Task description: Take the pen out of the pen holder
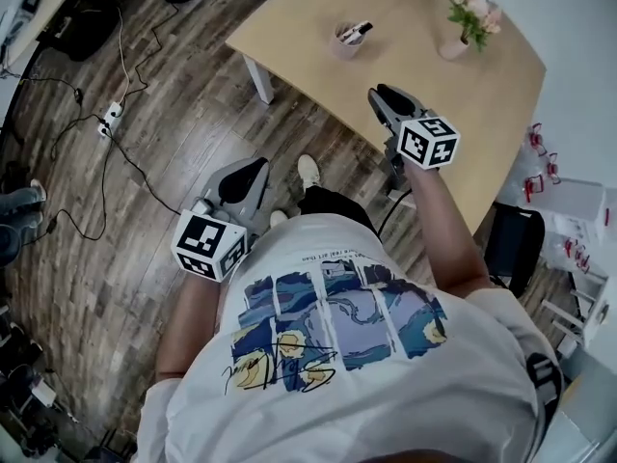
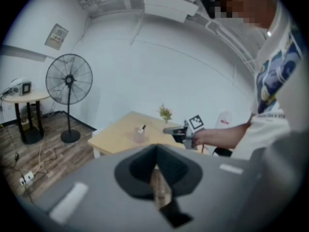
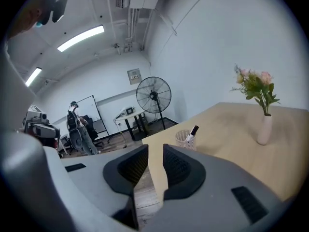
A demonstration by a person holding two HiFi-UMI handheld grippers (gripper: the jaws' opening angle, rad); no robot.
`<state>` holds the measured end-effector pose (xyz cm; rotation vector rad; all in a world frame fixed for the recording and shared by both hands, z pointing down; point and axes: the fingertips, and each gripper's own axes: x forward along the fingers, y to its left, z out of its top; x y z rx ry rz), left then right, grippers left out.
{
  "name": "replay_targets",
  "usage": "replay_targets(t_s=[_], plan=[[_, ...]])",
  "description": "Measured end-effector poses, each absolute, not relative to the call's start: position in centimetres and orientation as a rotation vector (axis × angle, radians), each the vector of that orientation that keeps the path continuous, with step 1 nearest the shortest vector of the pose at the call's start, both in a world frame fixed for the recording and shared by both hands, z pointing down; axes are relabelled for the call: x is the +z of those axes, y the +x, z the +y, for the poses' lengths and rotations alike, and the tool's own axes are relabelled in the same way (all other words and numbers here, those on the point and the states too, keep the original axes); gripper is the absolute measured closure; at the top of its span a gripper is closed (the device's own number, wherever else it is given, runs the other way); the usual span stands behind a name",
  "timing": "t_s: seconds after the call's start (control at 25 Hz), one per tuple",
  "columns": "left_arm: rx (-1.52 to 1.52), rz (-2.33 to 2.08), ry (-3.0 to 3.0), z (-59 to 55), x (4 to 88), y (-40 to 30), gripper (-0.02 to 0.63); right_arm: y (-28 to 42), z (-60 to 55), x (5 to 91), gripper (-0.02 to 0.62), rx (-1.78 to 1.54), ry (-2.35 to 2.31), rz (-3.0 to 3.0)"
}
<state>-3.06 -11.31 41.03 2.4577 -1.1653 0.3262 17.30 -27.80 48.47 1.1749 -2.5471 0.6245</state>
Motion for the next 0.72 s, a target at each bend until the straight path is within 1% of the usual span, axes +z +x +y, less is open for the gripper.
replay_targets(t_s=[0.32,0.48,0.72], plan=[[0.362,-1.234,2.405,-19.2,40.9,-1.5,0.597,19.2,-40.2,53.1,0.493,0.801,1.213,-2.510],[0.389,-1.256,2.366,-21.5,41.2,-0.7,0.597,19.4,-43.8,55.0,0.471,0.899,1.209,-2.510],[0.372,-1.240,2.352,-23.7,42.0,0.2,0.597,19.1,-47.2,57.1,0.463,1.006,1.197,-2.521]])
